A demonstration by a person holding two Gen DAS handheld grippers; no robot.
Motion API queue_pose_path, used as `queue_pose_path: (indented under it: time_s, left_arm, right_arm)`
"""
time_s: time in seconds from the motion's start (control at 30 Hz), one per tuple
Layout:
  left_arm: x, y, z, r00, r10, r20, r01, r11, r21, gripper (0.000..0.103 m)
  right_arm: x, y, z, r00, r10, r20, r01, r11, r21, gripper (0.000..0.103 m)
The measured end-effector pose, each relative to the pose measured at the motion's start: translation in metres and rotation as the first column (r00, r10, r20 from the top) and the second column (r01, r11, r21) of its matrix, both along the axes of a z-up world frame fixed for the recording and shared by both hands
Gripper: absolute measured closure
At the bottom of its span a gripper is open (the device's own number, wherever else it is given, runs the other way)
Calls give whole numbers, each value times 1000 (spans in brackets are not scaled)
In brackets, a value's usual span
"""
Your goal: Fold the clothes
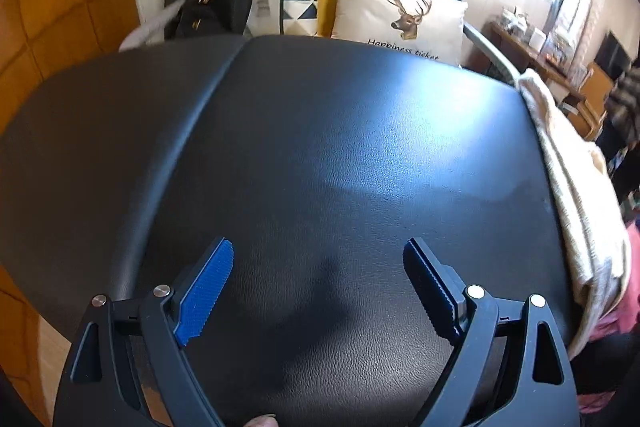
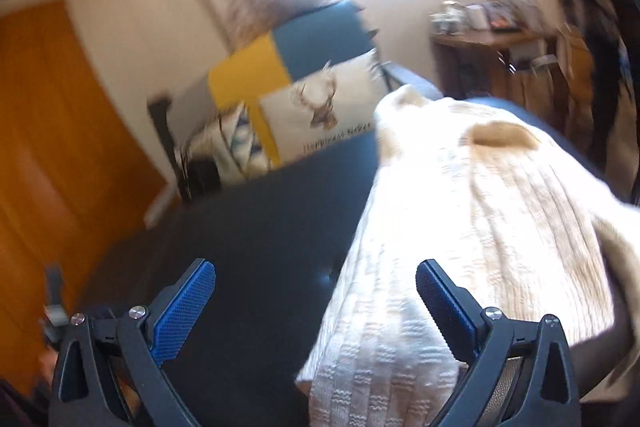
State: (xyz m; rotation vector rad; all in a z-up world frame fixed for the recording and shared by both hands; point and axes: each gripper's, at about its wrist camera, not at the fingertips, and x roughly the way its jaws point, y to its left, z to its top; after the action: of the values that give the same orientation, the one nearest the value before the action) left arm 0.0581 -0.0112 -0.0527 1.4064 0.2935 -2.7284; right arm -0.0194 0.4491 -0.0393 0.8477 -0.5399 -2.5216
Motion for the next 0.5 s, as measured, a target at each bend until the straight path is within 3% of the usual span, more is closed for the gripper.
queue_pose_path:
  time_s: [0.13,0.2,0.37,0.5]
  left_arm:
    - [0,-15,16,999,41,-22,-41,999,19,13]
    - [-1,-19,24,998,58,-37,-57,998,12,13]
    - [-17,-10,54,996,19,-92,-25,998,-64,13]
    - [-31,7,62,993,-50,-104,38,993,-112,13]
  right_arm:
    - [-10,39,7,995,-61,-81,43,977,-210,0]
    - [-23,50,5,990,-70,-122,36,964,-263,0]
    - [-94,15,1,986,-1,-169,-38,973,-229,0]
    - [-161,-41,-15,986,134,-94,-142,986,-82,0]
